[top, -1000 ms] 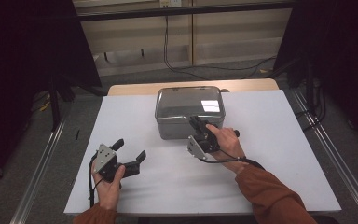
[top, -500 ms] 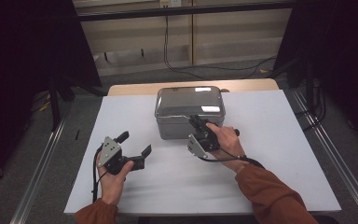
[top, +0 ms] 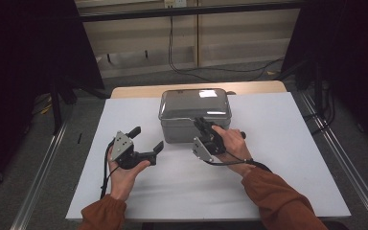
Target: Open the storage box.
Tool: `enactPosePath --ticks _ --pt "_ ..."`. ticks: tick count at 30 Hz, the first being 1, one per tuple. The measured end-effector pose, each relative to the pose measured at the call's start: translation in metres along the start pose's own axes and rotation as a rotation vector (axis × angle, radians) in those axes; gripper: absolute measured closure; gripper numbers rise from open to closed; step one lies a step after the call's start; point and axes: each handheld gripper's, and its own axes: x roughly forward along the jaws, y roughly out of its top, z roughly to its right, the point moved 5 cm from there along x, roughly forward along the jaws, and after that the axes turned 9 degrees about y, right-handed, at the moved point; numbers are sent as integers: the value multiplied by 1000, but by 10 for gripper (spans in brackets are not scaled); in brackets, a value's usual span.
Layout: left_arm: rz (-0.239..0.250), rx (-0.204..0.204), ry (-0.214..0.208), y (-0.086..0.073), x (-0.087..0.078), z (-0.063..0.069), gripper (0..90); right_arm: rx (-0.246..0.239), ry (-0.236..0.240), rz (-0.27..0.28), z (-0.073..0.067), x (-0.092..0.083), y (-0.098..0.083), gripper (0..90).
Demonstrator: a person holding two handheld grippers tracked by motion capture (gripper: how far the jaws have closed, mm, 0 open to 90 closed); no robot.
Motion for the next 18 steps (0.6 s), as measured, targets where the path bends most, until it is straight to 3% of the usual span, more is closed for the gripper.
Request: enactPosePath --ticks 4,6,10,14,18 --pt "31 33 14 6 5 -3 20 0 -3 6 2 0 0 789" --pt "19 1 5 6 7 -4 20 8 -5 3 3 0 0 789" --pt "23 27 -10 7 16 -4 23 9 -7 6 5 1 1 790" --pt "5 9 6 4 28 -8 34 13 -12 9 9 1 2 792" --pt "3 33 7 4 38 -9 38 23 -15 9 12 0 3 792"
